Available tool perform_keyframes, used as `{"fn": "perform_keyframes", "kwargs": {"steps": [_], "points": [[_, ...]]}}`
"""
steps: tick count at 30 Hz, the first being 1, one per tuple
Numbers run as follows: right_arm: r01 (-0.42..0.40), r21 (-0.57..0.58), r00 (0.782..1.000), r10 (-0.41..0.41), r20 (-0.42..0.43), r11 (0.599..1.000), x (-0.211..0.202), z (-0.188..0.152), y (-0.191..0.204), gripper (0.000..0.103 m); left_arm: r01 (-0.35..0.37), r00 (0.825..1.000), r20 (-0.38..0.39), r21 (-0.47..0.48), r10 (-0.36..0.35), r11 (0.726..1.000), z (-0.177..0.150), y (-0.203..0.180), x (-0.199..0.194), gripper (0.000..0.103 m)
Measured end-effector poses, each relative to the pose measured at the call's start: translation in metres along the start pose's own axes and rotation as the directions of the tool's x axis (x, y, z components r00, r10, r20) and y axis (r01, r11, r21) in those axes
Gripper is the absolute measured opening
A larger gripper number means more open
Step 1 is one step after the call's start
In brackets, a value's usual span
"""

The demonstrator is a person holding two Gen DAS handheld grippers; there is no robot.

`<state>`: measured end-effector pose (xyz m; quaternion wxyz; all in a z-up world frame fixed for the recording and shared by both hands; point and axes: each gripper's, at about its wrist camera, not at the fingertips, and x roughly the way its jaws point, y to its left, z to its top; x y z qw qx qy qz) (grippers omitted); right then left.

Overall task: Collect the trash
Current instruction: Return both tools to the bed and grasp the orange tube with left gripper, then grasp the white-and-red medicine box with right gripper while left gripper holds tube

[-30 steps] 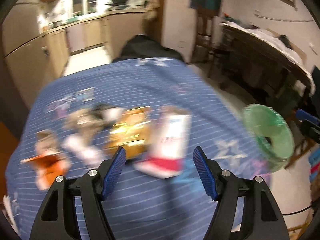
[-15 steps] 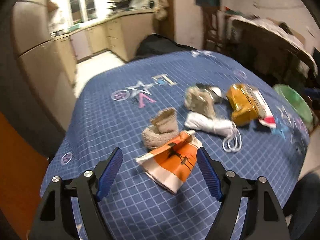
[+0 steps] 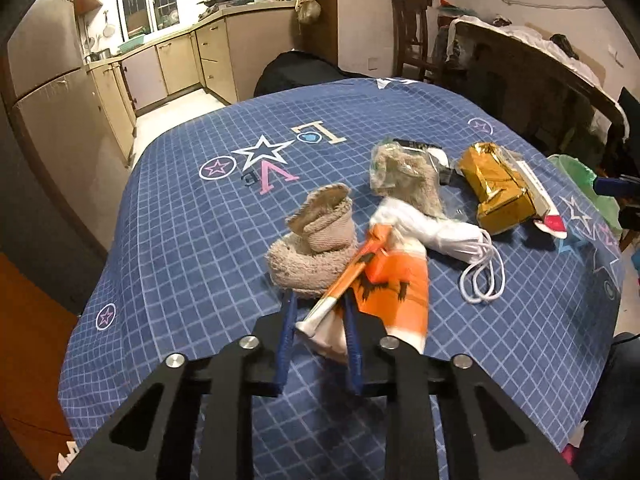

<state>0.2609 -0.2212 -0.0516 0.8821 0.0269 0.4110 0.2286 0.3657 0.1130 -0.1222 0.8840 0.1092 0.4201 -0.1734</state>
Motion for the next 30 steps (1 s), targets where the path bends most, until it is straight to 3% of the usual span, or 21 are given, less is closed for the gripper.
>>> {"fn": "perform_keyframes", "kwargs": {"steps": [5,12,14,18,19,21,24,30], "points": [[-0.014,0.065,1.000,0.015,-0.018,0.998,0.011,0.001,-0.013,0.074,0.010,1.000,0.004,-0.028,-0.010,1.000,-0.006,-0.011,-0.010,0.018],[0.021,0.231,0.996,0.000,-0.089,0.973,0.052,0.017,-0.041,0.073,0.035,0.999,-0.021,-0.083,-0.036,0.996,-0.002,-0.015,0.000,0.023],[0.097,0.249,0.990,-0.068,-0.122,0.964,0.068,0.025,-0.049,0.066,0.038,0.999,-0.026,-0.097,-0.040,0.995,0.000,-0.019,0.003,0.023],[0.154,0.261,0.981,-0.115,-0.159,0.953,0.086,0.029,-0.056,0.053,0.028,0.999,-0.037,-0.090,-0.031,0.996,-0.001,-0.028,0.011,0.023],[0.165,0.254,0.979,-0.128,-0.157,0.953,0.088,0.029,-0.054,0.052,0.027,0.999,-0.036,-0.090,-0.030,0.996,-0.001,-0.030,0.012,0.022],[0.181,0.242,0.977,-0.146,-0.153,0.953,0.090,0.030,-0.053,0.041,0.019,0.999,-0.032,-0.097,-0.022,0.995,-0.001,-0.035,0.012,0.018],[0.198,0.220,0.975,-0.168,-0.145,0.955,0.090,0.028,-0.052,0.032,0.005,1.000,-0.021,-0.097,-0.007,0.995,-0.003,-0.045,0.009,0.013],[0.215,0.145,0.976,-0.205,-0.079,0.966,0.070,0.028,-0.041,0.015,-0.030,0.999,0.042,-0.108,0.034,0.994,-0.015,-0.071,-0.008,0.011]]}}
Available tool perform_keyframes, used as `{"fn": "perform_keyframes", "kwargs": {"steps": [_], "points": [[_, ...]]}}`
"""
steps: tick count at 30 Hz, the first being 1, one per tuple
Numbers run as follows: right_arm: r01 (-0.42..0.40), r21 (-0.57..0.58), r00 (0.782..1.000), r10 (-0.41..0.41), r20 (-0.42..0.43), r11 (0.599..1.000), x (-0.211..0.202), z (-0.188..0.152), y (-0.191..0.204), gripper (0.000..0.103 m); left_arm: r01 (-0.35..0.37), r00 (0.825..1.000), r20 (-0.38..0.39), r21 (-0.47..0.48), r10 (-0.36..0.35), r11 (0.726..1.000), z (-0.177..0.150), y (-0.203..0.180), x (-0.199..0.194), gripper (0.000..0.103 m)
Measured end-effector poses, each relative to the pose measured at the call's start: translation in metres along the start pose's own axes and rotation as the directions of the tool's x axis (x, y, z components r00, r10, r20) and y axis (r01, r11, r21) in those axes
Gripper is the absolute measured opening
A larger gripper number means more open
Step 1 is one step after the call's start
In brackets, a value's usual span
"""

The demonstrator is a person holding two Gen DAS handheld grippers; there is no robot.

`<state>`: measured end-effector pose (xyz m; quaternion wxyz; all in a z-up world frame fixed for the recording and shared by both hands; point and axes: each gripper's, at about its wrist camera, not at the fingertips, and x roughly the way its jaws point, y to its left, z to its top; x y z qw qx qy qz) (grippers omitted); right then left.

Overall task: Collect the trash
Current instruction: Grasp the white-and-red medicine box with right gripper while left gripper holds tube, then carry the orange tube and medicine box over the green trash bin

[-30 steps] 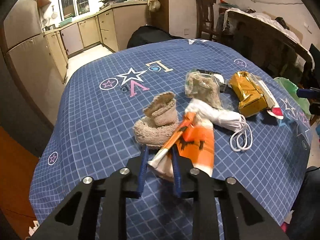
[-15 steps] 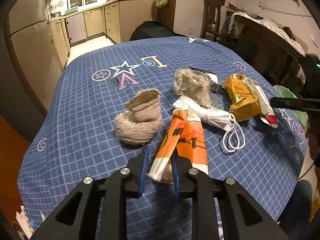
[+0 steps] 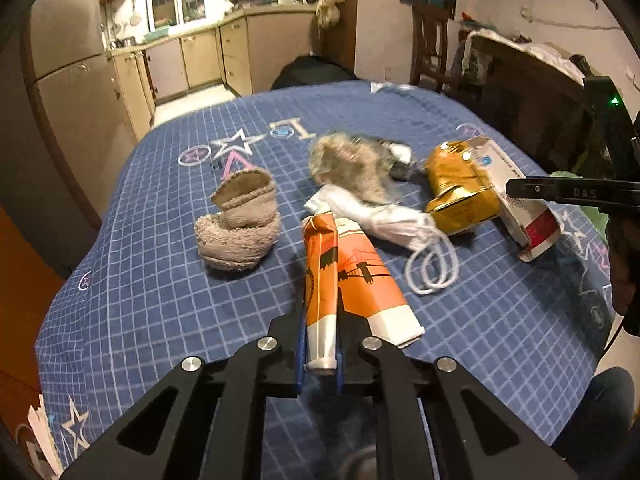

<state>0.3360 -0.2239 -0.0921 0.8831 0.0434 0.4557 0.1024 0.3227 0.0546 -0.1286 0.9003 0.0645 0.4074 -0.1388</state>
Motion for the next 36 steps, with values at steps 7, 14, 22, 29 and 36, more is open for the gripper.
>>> {"fn": "perform_keyframes", "kwargs": {"steps": [7,14,22,29,36], "points": [[0.026,-0.051,0.997,-0.022,0.068,0.998,-0.030,-0.010,0.001,0.012,-0.040,0.998,0.054,-0.077,0.045,0.996,-0.008,-0.008,-0.017,0.011],[0.042,-0.047,0.979,-0.031,0.201,0.998,-0.079,-0.015,0.002,0.012,-0.025,0.989,0.143,-0.110,0.041,0.994,0.009,-0.018,-0.055,0.011],[0.122,-0.048,0.938,-0.100,0.332,0.991,-0.142,-0.021,-0.015,0.012,0.021,0.974,0.227,-0.069,-0.004,0.997,0.045,-0.069,-0.087,0.011],[0.193,0.000,0.900,-0.176,0.399,0.981,-0.190,-0.022,-0.049,0.013,0.093,0.952,0.292,0.018,-0.095,0.995,0.091,-0.141,-0.105,0.011],[0.268,0.067,0.864,-0.271,0.425,0.961,-0.227,-0.030,-0.092,0.013,0.160,0.932,0.309,0.118,-0.189,0.980,0.134,-0.226,-0.111,0.011]]}}
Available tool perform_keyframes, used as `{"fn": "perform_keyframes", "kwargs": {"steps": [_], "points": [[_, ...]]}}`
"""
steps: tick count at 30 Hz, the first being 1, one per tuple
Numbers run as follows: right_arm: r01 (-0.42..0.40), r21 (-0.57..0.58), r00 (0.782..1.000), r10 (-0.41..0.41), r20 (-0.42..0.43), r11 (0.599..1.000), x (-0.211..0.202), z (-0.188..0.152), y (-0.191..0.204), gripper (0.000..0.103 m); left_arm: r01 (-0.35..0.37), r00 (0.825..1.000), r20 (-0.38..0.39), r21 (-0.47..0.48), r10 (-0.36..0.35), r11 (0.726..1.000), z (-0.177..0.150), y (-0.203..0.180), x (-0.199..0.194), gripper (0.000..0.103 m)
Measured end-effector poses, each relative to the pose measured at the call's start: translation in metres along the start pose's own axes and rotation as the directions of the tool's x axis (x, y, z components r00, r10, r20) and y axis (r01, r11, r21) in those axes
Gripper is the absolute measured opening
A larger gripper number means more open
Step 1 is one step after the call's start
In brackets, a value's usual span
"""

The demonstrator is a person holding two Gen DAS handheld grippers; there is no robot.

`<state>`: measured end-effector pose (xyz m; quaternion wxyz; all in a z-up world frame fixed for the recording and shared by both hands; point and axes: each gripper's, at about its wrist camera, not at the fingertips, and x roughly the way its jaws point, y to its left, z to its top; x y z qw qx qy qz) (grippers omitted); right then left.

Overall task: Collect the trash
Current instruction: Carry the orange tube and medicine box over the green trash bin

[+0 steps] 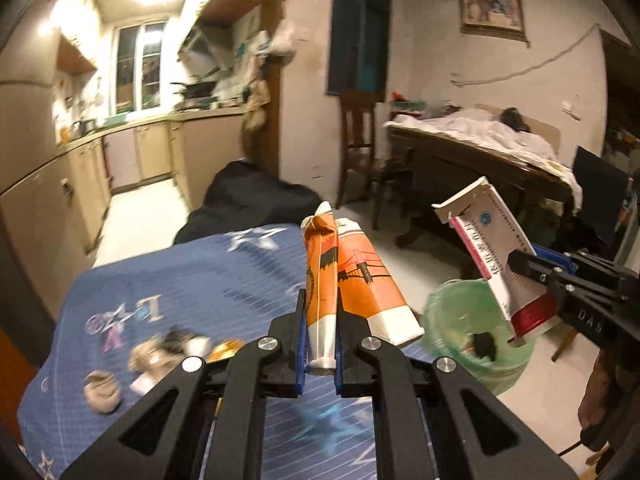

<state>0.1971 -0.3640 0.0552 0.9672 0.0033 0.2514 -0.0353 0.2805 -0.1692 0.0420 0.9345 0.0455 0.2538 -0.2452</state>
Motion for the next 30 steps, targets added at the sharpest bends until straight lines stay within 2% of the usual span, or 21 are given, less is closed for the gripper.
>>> {"fn": "perform_keyframes", "kwargs": {"steps": [7,12,18,25,30], "points": [[0.102,0.035,0.995,-0.102,-0.021,0.994,-0.010,0.000,-0.061,0.013,0.100,0.995,-0.024,0.072,-0.099,0.992,0.027,-0.085,0.033,0.011],[0.172,0.063,0.983,-0.166,-0.084,0.983,-0.009,-0.009,-0.113,0.013,0.166,0.985,-0.071,0.116,-0.159,0.979,0.038,-0.144,0.066,0.011],[0.200,0.089,0.966,-0.182,-0.184,0.976,0.005,-0.015,-0.155,0.013,0.224,0.969,-0.144,0.160,-0.202,0.961,0.043,-0.202,0.109,0.011],[0.215,0.092,0.930,-0.175,-0.323,0.972,0.037,-0.025,-0.183,0.013,0.259,0.949,-0.235,0.187,-0.213,0.948,0.043,-0.236,0.157,0.011],[0.231,0.082,0.912,-0.186,-0.366,0.970,0.051,-0.031,-0.198,0.013,0.258,0.937,-0.291,0.214,-0.191,0.942,0.029,-0.245,0.191,0.011]]}}
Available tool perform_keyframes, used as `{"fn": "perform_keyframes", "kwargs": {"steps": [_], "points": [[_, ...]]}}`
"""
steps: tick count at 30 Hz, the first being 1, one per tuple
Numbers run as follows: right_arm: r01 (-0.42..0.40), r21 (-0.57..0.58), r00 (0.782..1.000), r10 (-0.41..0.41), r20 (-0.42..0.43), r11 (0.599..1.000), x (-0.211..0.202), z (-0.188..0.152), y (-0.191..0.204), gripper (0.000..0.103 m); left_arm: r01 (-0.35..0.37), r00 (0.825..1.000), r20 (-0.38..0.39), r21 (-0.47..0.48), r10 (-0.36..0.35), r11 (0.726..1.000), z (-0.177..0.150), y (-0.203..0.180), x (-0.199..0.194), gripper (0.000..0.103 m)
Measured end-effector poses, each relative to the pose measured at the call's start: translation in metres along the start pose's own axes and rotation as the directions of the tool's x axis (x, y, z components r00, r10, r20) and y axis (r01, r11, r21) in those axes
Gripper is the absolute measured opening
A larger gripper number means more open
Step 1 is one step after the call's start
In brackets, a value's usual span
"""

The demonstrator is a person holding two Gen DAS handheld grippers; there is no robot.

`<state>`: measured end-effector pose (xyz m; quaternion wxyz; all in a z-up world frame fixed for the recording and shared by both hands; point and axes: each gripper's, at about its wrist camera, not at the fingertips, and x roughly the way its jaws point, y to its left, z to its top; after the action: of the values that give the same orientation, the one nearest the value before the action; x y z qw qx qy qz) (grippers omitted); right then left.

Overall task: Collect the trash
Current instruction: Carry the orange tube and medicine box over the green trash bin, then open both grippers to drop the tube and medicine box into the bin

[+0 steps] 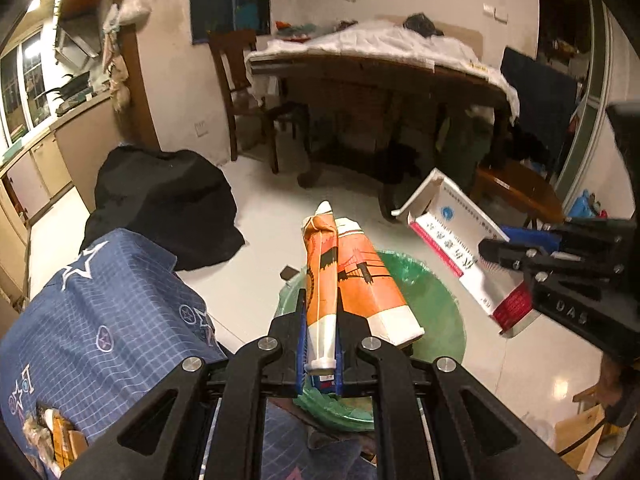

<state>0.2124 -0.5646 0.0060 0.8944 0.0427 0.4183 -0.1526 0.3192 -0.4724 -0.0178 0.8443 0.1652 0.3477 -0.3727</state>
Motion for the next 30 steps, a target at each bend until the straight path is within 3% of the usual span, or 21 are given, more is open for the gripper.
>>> {"fn": "perform_keyframes", "kwargs": {"steps": [11,30], "points": [[-0.001,-0.025,0.994,-0.002,-0.108,1.000,0.037,-0.007,-0.004,0.013,-0.013,0.995,-0.094,0.028,0.016,1.000,-0.015,0.007,0.057,0.011],[-0.030,-0.001,0.988,0.030,-0.152,1.000,0.055,-0.003,-0.013,0.014,-0.001,0.992,-0.125,0.042,0.007,0.999,-0.023,0.003,0.079,0.011]]}}
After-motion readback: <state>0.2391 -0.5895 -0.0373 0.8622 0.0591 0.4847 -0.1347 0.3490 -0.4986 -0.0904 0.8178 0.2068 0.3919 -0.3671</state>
